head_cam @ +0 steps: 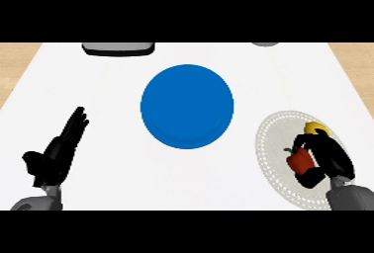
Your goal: Pick the bell pepper from the placemat and place it in the plate
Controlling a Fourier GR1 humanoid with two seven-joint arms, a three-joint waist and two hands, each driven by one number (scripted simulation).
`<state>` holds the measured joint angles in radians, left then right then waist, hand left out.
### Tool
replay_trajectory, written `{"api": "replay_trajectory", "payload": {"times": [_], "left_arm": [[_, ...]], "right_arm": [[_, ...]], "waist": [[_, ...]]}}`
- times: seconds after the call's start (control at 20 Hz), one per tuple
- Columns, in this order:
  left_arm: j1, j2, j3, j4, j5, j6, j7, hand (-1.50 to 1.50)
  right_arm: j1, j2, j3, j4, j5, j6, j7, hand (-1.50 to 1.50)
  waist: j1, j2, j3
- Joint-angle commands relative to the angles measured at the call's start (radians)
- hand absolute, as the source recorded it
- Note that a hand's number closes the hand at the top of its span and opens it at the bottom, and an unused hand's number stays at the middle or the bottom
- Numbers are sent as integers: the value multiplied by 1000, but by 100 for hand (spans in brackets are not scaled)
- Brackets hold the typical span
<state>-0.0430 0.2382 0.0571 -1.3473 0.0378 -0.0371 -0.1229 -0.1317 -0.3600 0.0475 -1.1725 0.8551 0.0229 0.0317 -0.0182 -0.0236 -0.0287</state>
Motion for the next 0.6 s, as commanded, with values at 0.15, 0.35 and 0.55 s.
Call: {"api": "replay_trajectory", "payload": {"times": [0.15, 0.35, 0.55], "left_arm": [[45, 12, 40, 6, 5, 27, -5, 0], [47, 10, 40, -3, 10, 26, 1, 0], [65, 15, 42, 0, 15, 9, -19, 0]], "right_arm": [[228, 267, -117, -46, 0, -257, 387, 150], [301, 353, -64, -194, 161, -436, 530, 150], [355, 357, 67, -326, 251, -544, 676, 150]], "waist": [[-116, -8, 21], [-95, -7, 16], [-57, -2, 17]]}}
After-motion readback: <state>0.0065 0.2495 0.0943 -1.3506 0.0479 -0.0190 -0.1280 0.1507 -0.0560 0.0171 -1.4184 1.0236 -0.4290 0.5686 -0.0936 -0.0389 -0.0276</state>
